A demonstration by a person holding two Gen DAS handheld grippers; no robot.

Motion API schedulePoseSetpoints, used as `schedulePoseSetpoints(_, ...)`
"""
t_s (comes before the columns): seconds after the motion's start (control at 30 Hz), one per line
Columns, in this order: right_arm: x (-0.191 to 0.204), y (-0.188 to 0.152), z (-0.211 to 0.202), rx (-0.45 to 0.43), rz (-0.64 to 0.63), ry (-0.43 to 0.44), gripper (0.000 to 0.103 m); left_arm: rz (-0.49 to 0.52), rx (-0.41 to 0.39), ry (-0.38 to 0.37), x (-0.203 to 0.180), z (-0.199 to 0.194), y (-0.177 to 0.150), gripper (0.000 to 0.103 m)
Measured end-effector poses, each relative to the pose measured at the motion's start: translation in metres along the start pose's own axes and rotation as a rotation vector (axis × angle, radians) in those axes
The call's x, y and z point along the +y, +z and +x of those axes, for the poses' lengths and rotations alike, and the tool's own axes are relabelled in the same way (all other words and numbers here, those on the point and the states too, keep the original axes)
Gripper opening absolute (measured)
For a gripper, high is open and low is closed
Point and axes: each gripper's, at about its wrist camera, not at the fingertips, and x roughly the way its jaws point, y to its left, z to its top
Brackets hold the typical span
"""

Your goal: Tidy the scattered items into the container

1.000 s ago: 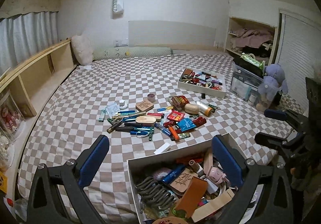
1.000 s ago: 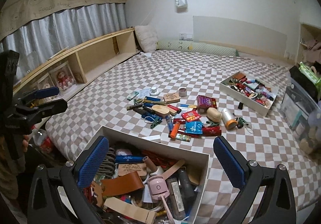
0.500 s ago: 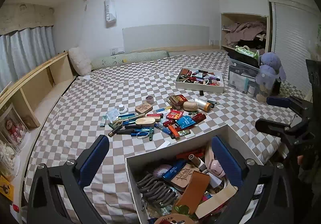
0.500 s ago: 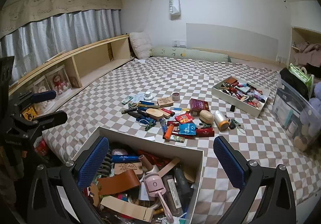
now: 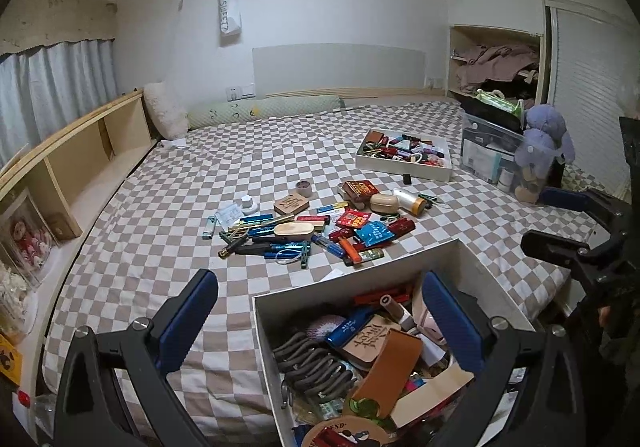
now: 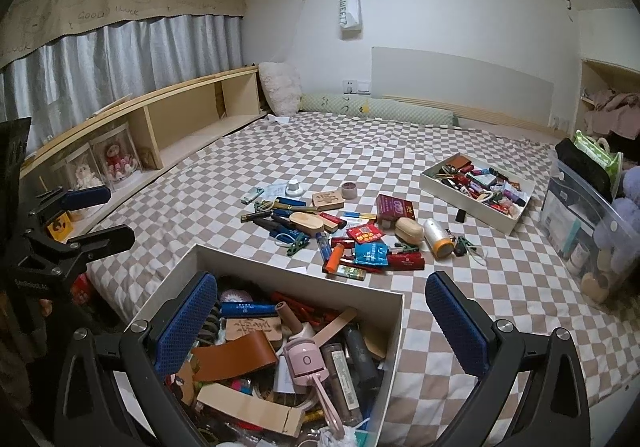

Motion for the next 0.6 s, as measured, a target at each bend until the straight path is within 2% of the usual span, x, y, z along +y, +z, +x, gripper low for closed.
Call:
schedulePoseSetpoints(0.33, -0.0003, 0.0006, -0.0001, 0.003, -0.001, -0.002, 0.103, 0.018, 0.001, 0.017, -0.0009, 0.0016, -0.0029, 0.102)
schedulePoseSetpoints(0.6, -0.0015, -0.0009, 0.0008, 0.007, -0.002, -0.006, 0.103, -0.005, -0.009, 0.032, 0.0035, 0.0007, -0.0034, 0.102)
